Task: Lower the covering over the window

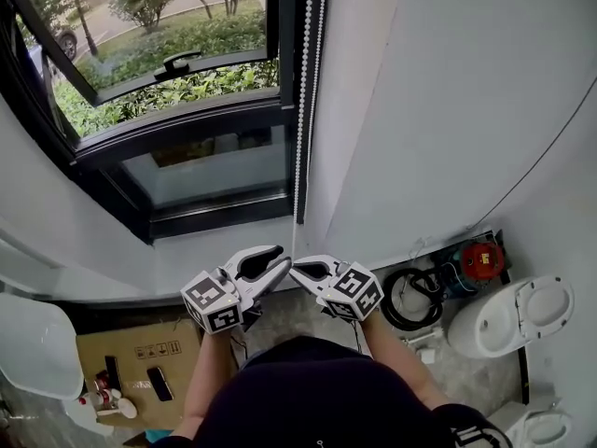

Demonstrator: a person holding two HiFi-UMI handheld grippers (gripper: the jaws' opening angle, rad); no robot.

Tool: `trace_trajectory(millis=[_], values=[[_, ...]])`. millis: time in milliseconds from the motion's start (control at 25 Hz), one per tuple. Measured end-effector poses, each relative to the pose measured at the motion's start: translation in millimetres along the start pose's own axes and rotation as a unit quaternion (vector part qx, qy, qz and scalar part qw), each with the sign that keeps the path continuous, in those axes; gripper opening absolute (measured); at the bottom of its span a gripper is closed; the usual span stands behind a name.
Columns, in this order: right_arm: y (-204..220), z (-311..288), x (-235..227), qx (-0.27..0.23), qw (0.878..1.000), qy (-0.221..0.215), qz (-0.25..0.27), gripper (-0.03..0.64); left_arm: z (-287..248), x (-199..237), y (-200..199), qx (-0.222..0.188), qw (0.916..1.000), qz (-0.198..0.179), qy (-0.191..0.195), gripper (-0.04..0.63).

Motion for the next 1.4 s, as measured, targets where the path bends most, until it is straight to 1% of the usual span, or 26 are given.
trace_trajectory(millis=[120, 240, 320, 400, 480, 640, 880, 1000, 1080, 1160, 1240, 1400], values=[[1, 0, 3, -0.002, 0.999, -0.039, 0.002, 0.012, -4, -3, 1, 0.011, 0.9998, -0.001, 0.018, 0.107], [0, 1, 4, 0.004, 0.998, -0.067, 0.006, 0.012, -6, -4, 1, 0.016, 0.9996, 0.004, 0.024, 0.109], [0, 1, 6, 0.019, 0.996, -0.081, 0.010, 0.012, -6, -5, 1, 0.016, 0.9996, 0.005, 0.025, 0.109], [5, -1, 11, 0.050, 0.994, -0.089, 0.023, 0.012, -7, -7, -1, 0.018, 0.9994, 0.005, 0.027, 0.109], [17, -4, 16, 0.072, 0.993, -0.094, 0.028, 0.012, -7, -8, -1, 0.019, 0.9993, 0.003, 0.032, 0.109], [30, -3, 18, 0.056, 0.994, -0.092, -0.007, 0.012, -5, -11, 1, 0.020, 0.9991, 0.002, 0.037, 0.109], [27, -6, 20, 0.065, 0.993, -0.097, 0.004, 0.012, -5, -16, 1, 0.023, 0.9986, 0.005, 0.046, 0.109], [27, -8, 25, 0.057, 0.993, -0.102, -0.002, 0.012, -5, -17, 2, 0.023, 0.9990, 0.005, 0.038, 0.109], [28, -8, 27, 0.053, 0.993, -0.104, -0.007, 0.012, -4, -17, 4, 0.025, 0.9991, -0.001, 0.035, 0.089], [28, -8, 29, 0.053, 0.993, -0.105, -0.006, 0.012, -2, -18, 5, 0.028, 0.9990, -0.002, 0.035, 0.027], [28, -8, 30, 0.054, 0.993, -0.106, -0.004, 0.012, -1, -19, 6, 0.030, 0.9986, -0.001, 0.044, 0.017], [29, -5, 26, 0.052, 0.993, -0.105, -0.010, 0.012, -3, -19, 5, 0.040, 0.9976, 0.016, 0.054, 0.014]])
Point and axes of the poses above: the fingertips, and each gripper's own axes: z backward along the fingers, x to its left, y out of its underside, the point moved 8 cm from there along z, backward along the fingers, and after that the axes turned 2 degrees about y, right-handed, at the moved point
